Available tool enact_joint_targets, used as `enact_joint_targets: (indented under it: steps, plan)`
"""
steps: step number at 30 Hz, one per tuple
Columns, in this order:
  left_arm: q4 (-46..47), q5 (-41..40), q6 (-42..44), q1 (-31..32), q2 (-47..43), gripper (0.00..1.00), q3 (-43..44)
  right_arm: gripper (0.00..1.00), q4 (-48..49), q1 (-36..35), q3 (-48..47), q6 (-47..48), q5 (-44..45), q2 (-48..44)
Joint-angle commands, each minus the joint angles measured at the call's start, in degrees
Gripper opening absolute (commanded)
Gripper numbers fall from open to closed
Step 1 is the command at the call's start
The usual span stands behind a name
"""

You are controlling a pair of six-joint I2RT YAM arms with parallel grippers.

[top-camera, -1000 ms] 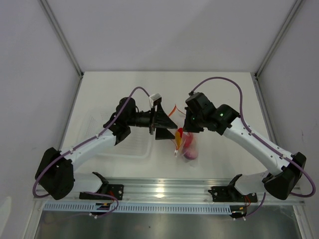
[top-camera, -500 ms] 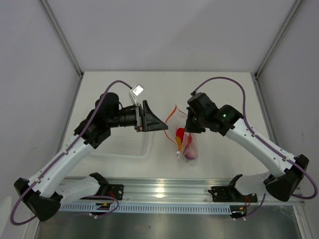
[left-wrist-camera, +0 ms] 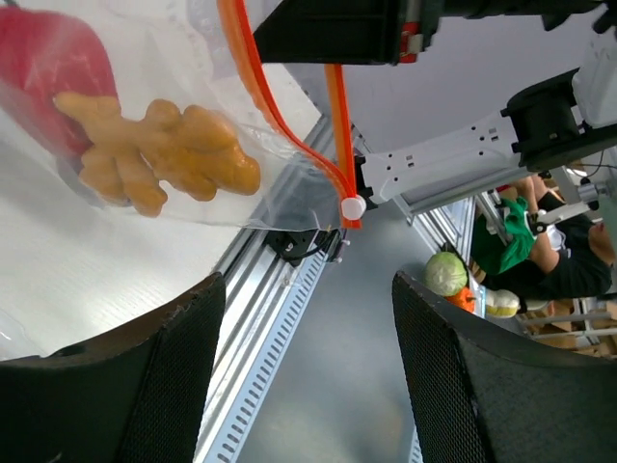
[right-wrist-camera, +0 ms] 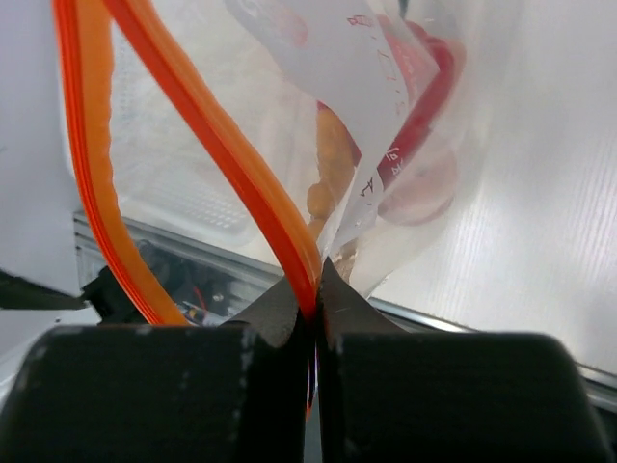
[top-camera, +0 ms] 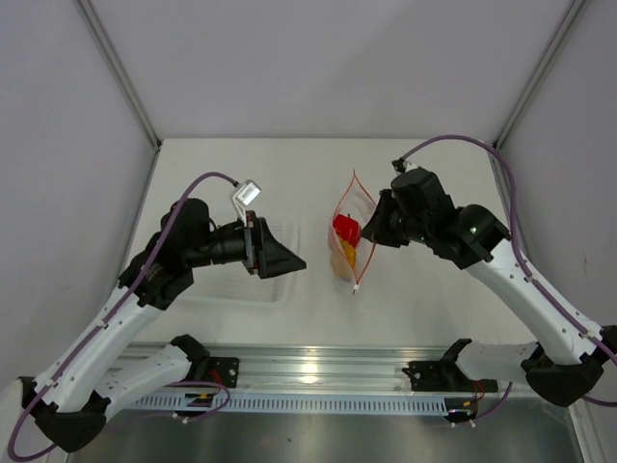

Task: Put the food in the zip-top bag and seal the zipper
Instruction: Zip the zipper food storage bag at the center of the board.

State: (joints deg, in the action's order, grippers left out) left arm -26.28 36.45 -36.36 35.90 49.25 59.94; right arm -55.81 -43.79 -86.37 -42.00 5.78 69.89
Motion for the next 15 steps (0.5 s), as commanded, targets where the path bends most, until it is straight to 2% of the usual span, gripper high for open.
enact_joint_targets:
  steps: [1, 4, 9, 15]
  plan:
    - [-0.3, -1.0, 3.3, 0.4, -0.1, 0.72, -0.4, 0.0, 1.9, 0.9, 4.5, -1.2, -2.3, 1.0]
    - [-3.9, -5.3, 4.9, 0.5, 0.0, 0.73, 0.9, 0.0, 2.5, 0.9, 7.2, -1.3, -1.2, -0.5]
    - [-1.6, -0.4, 4.2, 1.5, 2.1, 0.7, -0.1, 0.0, 3.3, 1.0, 10.4, -3.6, -0.9, -2.2]
    - [2.5, -6.2, 7.4, 10.8, -1.3, 0.7, -2.8, 0.0, 3.3, 0.9, 12.1, -10.2, 2.7, -2.2]
